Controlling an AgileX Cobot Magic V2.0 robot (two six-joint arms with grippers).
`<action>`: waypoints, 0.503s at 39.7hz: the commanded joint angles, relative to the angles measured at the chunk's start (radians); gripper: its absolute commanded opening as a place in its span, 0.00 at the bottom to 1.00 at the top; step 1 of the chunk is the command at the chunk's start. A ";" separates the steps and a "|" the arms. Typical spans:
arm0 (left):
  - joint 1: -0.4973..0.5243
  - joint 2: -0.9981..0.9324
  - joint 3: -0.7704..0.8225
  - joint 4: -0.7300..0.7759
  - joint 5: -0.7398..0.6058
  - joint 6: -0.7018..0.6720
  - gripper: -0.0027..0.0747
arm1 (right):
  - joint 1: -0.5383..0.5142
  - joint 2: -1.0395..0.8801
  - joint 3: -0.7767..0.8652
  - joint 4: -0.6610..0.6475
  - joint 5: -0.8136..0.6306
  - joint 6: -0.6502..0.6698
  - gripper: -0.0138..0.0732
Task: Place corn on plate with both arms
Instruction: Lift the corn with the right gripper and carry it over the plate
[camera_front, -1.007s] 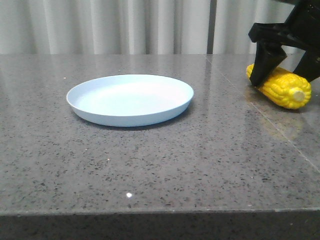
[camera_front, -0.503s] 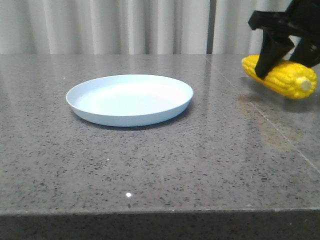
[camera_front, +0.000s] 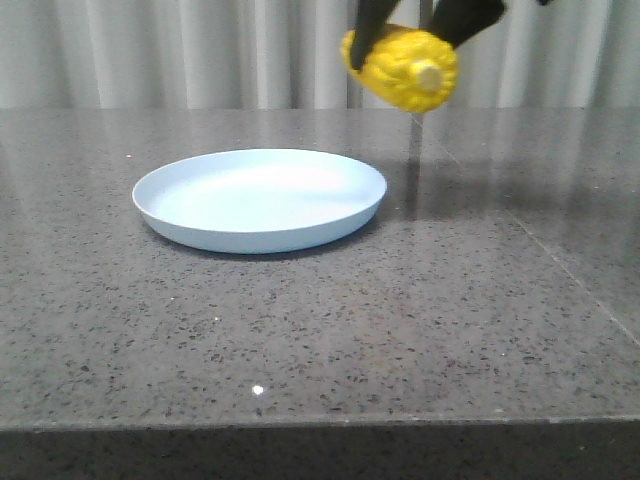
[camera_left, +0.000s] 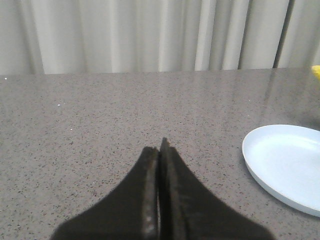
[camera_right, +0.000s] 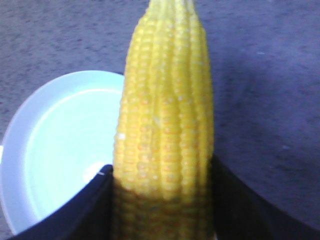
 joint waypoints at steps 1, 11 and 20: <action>-0.005 0.007 -0.026 0.002 -0.080 0.000 0.01 | 0.066 0.011 -0.081 -0.012 -0.031 0.041 0.31; -0.005 0.007 -0.026 0.002 -0.080 0.000 0.01 | 0.121 0.090 -0.104 -0.015 -0.031 0.107 0.31; -0.005 0.007 -0.026 0.000 -0.080 0.000 0.01 | 0.121 0.130 -0.104 -0.014 -0.013 0.111 0.31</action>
